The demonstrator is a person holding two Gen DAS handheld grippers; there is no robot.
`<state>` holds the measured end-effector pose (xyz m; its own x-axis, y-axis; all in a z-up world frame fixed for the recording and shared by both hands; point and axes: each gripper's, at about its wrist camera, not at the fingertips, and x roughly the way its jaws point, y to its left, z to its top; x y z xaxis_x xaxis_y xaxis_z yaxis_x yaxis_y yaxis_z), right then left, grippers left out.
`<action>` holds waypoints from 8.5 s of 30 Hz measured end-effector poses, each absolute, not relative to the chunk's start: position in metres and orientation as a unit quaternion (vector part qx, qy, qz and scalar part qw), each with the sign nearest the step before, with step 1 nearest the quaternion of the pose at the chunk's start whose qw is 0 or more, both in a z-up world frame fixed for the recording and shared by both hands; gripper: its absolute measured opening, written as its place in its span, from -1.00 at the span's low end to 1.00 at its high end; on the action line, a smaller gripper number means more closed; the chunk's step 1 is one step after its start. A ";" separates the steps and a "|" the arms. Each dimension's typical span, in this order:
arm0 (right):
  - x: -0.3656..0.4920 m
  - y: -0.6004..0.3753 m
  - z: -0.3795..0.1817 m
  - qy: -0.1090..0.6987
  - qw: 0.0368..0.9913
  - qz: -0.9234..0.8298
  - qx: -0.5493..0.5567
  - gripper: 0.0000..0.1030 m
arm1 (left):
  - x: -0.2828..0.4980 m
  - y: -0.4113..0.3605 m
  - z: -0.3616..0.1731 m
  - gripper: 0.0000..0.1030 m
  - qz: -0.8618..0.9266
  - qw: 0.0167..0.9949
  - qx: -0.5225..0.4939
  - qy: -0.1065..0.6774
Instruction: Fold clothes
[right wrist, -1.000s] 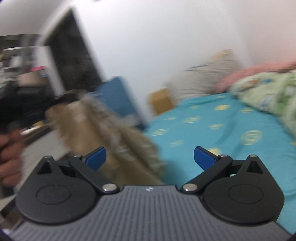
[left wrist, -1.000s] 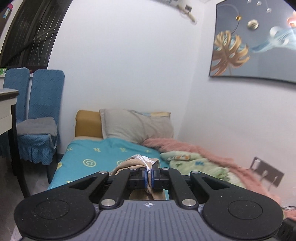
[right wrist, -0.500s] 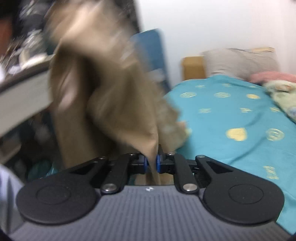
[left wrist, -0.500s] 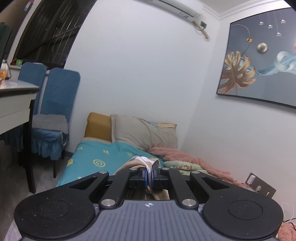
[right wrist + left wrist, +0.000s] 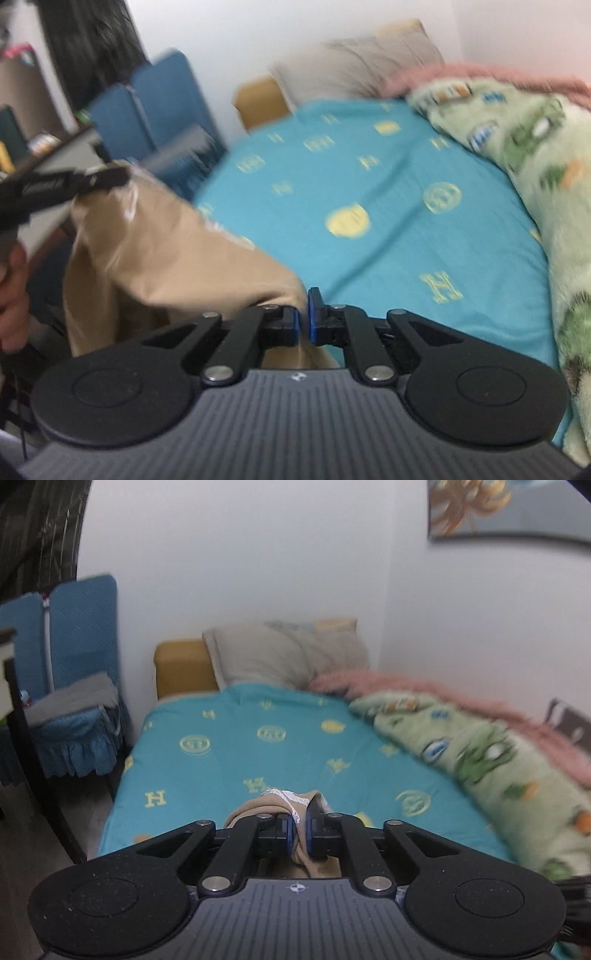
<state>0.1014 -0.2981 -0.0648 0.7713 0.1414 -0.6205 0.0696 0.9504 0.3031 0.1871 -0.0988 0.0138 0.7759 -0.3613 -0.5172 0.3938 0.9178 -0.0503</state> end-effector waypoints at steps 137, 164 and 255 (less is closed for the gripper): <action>0.137 -0.262 -0.065 0.263 0.949 0.078 0.155 -0.75 | 0.083 -0.069 -0.081 -0.88 -0.166 0.884 0.400 0.177; 0.172 -0.271 -0.115 0.412 0.891 0.083 0.172 0.71 | 0.210 0.064 -0.086 -0.19 -0.311 0.836 -0.146 0.428; 0.121 -0.250 -0.093 0.285 0.943 -0.039 0.166 -0.94 | 0.092 0.051 -0.032 -0.78 -0.300 0.911 -0.113 0.259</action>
<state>0.1208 -0.2501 -0.0928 0.8340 0.0220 -0.5513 0.1680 0.9416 0.2917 0.0918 0.0510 -0.0323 0.6864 -0.6045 -0.4042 0.4879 0.7950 -0.3604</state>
